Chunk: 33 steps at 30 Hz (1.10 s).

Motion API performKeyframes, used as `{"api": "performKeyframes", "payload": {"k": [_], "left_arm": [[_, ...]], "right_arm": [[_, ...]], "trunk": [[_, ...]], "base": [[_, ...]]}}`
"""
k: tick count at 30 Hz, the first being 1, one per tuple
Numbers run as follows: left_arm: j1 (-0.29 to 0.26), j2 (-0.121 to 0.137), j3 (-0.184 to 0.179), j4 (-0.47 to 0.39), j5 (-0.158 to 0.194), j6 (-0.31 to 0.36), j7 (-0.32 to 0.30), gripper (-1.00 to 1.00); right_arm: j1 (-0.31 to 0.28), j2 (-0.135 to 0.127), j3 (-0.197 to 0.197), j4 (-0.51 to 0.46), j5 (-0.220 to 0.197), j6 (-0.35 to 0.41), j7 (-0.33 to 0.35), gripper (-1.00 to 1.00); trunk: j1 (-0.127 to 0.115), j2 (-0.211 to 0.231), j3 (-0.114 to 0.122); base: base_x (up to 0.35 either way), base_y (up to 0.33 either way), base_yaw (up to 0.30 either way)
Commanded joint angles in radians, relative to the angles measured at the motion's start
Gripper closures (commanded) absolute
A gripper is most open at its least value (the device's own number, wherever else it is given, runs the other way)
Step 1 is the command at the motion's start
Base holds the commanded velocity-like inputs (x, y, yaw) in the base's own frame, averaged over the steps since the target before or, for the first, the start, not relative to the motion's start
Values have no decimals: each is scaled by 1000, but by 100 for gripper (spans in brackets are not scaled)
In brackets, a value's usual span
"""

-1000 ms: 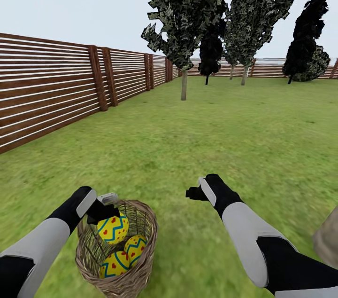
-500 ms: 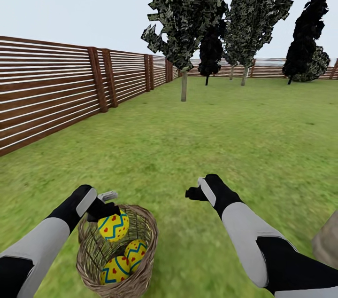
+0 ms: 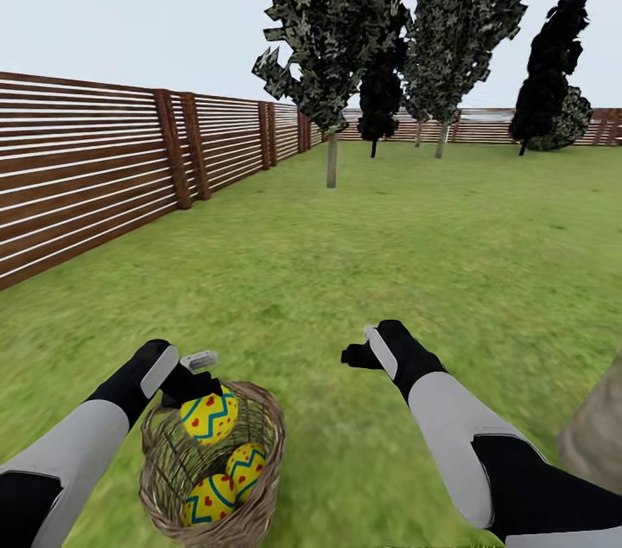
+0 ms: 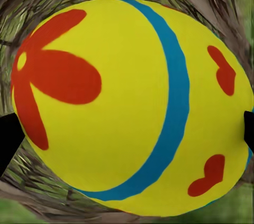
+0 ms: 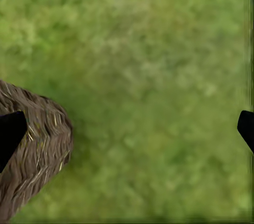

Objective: Take the three Easter eggs out of the wicker basket on the lawn in the garden, then place them on the lawn next to a single tree (choose any tree) so that all three eggs are next to the same tree and none are left in the basket.

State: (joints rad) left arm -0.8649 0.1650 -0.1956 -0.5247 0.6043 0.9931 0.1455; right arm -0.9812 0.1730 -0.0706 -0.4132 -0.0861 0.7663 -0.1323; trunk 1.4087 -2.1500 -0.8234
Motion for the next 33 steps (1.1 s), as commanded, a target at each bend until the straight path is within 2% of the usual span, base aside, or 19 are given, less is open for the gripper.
{"api": "performKeyframes", "payload": {"k": [1, 8, 20, 26, 33], "left_arm": [[0, 2, -8, -3, 11, 2, 9, 100], [0, 3, -7, -6, 11, 2, 9, 100], [0, 4, -7, -6, 11, 4, 8, 100], [0, 4, -7, -32, 11, 4, 11, 100], [0, 11, -6, -44, 9, 3, 17, 100]], "right_arm": [[-1, 1, -6, -1, -9, 2, -9, -100], [-1, 0, -6, -1, -9, 2, -9, -100], [-1, 0, -6, -1, -9, 2, -9, -100], [-1, 0, -6, 0, -9, 2, -9, -100], [-1, 0, -6, 1, -9, 2, -9, -100]], "trunk": [[-4, 7, 2], [-31, 56, 24], [-77, 140, 62], [-100, 182, 80], [-127, 231, 102]], "base": [[-12, 0, -254], [-85, 0, -257], [-256, 0, -38], [-330, 0, -218], [-62, 0, -154]]}}
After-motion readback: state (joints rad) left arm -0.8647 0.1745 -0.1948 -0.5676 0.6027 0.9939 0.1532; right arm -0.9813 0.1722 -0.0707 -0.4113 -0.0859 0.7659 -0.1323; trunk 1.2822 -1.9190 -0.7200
